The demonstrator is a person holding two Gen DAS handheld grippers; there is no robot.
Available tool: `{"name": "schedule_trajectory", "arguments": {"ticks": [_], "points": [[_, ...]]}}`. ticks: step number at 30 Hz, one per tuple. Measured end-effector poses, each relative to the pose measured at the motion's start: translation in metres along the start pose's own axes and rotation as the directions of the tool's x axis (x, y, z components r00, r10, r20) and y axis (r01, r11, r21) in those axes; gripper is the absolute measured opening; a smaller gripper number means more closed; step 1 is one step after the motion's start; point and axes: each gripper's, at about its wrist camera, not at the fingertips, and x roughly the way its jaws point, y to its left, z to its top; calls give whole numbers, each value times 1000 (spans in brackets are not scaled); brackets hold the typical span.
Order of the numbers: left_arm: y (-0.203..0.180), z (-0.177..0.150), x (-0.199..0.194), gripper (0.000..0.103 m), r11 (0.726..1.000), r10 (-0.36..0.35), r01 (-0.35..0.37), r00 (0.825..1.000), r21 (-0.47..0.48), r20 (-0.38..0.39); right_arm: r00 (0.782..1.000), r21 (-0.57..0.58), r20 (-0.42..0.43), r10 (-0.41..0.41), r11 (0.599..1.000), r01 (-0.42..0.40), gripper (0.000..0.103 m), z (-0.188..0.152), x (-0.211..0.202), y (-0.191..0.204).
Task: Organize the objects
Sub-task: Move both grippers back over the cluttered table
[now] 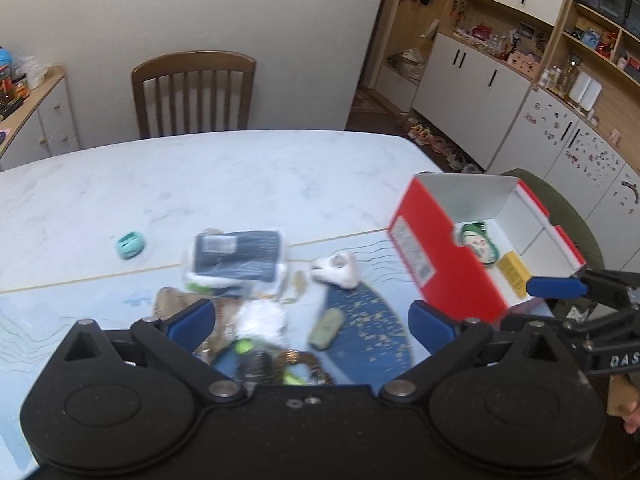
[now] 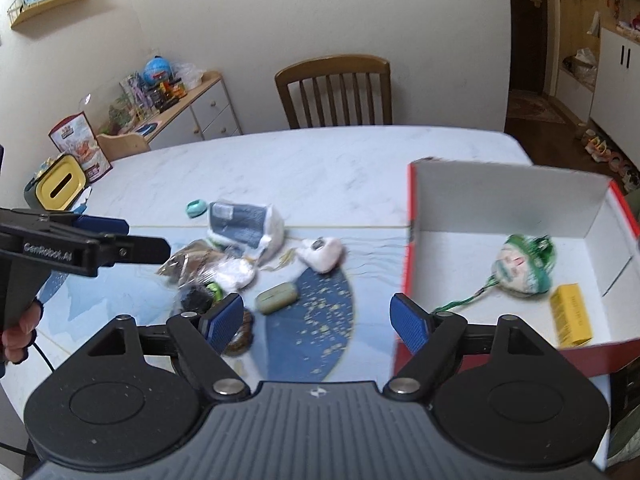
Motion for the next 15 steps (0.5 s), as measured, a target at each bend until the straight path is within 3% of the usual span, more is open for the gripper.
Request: {"name": "schedule_trajectory", "arguments": {"ticks": [8,15], "points": [[47,-9,9,103,998,55,-55,998,-22,17,999,-3,-53,6,1000,-6,80,-5,30,35],[85,-14,28,103,993,87,-89,996,-80,-23,996,-66,-85,26,997,-31,80,-3,56,74]]}}
